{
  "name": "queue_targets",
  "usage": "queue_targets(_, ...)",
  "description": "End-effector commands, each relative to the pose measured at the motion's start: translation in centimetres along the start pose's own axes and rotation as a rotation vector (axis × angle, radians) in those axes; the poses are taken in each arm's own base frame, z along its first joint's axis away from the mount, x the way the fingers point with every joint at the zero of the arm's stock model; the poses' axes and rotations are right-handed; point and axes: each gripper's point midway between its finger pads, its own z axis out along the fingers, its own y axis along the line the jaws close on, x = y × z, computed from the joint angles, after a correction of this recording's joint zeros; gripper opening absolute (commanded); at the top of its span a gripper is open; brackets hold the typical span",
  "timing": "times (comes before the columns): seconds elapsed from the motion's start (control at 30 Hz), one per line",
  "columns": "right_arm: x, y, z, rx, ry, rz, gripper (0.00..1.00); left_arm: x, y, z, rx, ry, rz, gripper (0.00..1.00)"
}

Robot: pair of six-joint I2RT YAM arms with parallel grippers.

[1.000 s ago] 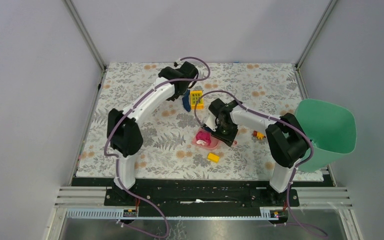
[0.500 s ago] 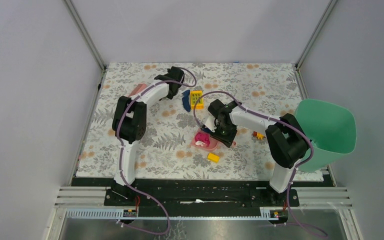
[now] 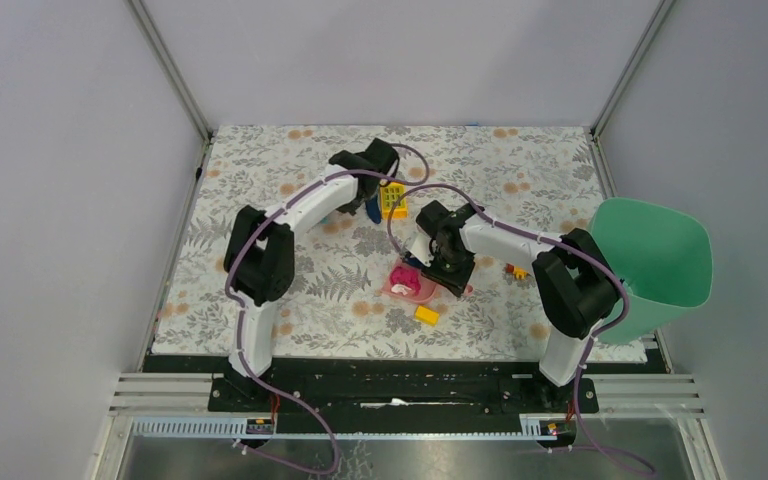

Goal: Sweep away the paper scraps from the table

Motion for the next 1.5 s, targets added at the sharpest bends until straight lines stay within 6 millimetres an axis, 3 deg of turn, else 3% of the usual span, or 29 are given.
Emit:
queue_targets(0.0, 0.3, 1.3, -0.6, -0.035, -0.004, -0.004, 0.00, 0.3, -5.8, -7.5, 0.252, -0.066, -0.042, 0.00)
queue_targets(0.27, 0.3, 1.6, -0.1, -0.050, -0.003, 0.008, 0.00, 2.4, -12.1, -13.2, 0.498, -0.080, -0.065, 0.00)
queue_targets(0.5, -0.1, 1.7, 0.3, -0.062, -0.007, 0.024, 0.00, 3.0, -13.4, -16.5, 0.645, -0.100, -0.122, 0.00)
queue_targets(0.77, -0.6, 1.6, 0.3, -0.064, -0.016, 0.031, 0.00, 2.5, -14.9, -22.3, 0.874, -0.178, -0.150, 0.00)
queue_targets(0.97, -0.6, 1.6, 0.4, -0.062, -0.019, 0.038, 0.00, 1.4, -13.4, -27.1, 0.984, -0.295, -0.217, 0.00)
queue_targets(1.07, -0.5, 1.6, 0.5, -0.062, -0.013, 0.041, 0.00, 1.1, -12.0, -28.2, 0.966, -0.353, -0.256, 0.00)
queue_targets(1.2, -0.5, 1.5, 0.4, -0.045, -0.029, 0.041, 0.00, 1.3, -10.0, -27.8, 0.868, -0.380, -0.295, 0.00)
queue_targets(1.47, -1.0, 1.1, -0.8, -0.010, -0.086, 0.040, 0.00, 2.6, -4.4, -24.1, 0.502, -0.383, -0.430, 0.00)
